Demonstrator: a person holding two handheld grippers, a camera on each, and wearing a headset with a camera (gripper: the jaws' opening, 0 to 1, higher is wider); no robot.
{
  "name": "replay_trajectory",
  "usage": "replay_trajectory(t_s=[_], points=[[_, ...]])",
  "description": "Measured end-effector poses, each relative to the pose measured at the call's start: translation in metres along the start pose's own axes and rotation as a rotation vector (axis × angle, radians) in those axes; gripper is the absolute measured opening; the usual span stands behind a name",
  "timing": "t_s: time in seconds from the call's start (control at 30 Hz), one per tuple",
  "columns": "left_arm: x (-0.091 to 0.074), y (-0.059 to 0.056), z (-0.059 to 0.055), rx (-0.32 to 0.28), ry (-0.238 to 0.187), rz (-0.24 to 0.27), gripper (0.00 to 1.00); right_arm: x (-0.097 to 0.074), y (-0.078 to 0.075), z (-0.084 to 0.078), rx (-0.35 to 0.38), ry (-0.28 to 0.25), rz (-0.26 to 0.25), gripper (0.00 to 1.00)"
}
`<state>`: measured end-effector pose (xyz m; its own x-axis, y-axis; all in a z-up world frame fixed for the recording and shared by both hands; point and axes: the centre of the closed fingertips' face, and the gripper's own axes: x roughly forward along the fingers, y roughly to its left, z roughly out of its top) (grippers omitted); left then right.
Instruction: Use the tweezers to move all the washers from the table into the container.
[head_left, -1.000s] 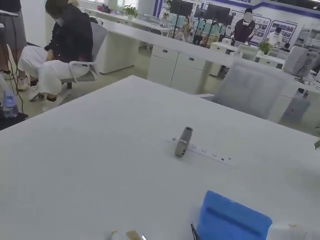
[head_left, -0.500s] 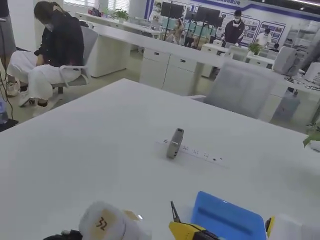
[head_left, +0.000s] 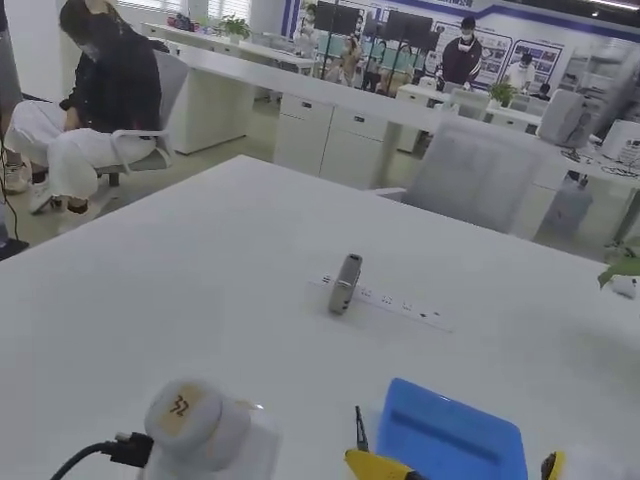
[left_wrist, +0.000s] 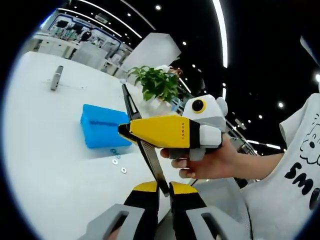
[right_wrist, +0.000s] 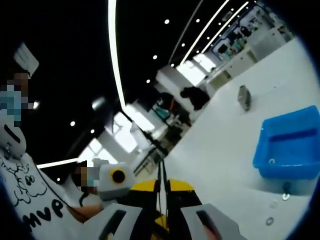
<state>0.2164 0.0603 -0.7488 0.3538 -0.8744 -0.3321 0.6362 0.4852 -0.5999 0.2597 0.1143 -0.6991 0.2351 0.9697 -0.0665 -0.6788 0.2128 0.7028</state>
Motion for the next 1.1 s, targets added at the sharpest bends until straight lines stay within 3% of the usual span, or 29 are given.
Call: replay_trajectory(t_s=[0.17,0.37,0.57,0.67,0.8,0.9,0.93,1.03,1.1], points=[[-0.003,0.02,-0.013,0.048,0.1,0.094,0.0,-0.015,-0.002,-0.005,-0.006,0.025,-0.003,0.05],[-0.003,0.027,-0.021,0.15,0.19,0.153,0.0,-0.032,-0.015,-0.013,-0.032,0.056,-0.079,0.05],[-0.003,0.025,-0.021,0.199,0.203,0.144,0.0,-0.059,-0.03,-0.021,-0.006,0.05,-0.142,0.05],[-0.002,0.022,-0.022,0.209,0.221,0.133,0.0,-0.069,-0.031,-0.023,0.031,0.04,-0.136,0.03],[-0.002,0.026,-0.026,0.277,0.288,0.164,0.0,-0.072,-0.038,-0.029,0.038,0.064,-0.165,0.03],[0.001,0.029,-0.03,0.319,0.354,0.194,0.0,-0.073,-0.047,-0.035,0.005,0.122,-0.244,0.04],[0.001,0.031,-0.03,0.332,0.367,0.201,0.0,-0.072,-0.047,-0.036,-0.018,0.134,-0.247,0.04],[-0.001,0.034,-0.026,0.341,0.359,0.211,0.0,-0.071,-0.049,-0.032,0.003,0.112,-0.257,0.04],[-0.004,0.035,-0.022,0.338,0.348,0.216,0.0,-0.073,-0.056,-0.035,0.087,0.102,-0.285,0.05]])
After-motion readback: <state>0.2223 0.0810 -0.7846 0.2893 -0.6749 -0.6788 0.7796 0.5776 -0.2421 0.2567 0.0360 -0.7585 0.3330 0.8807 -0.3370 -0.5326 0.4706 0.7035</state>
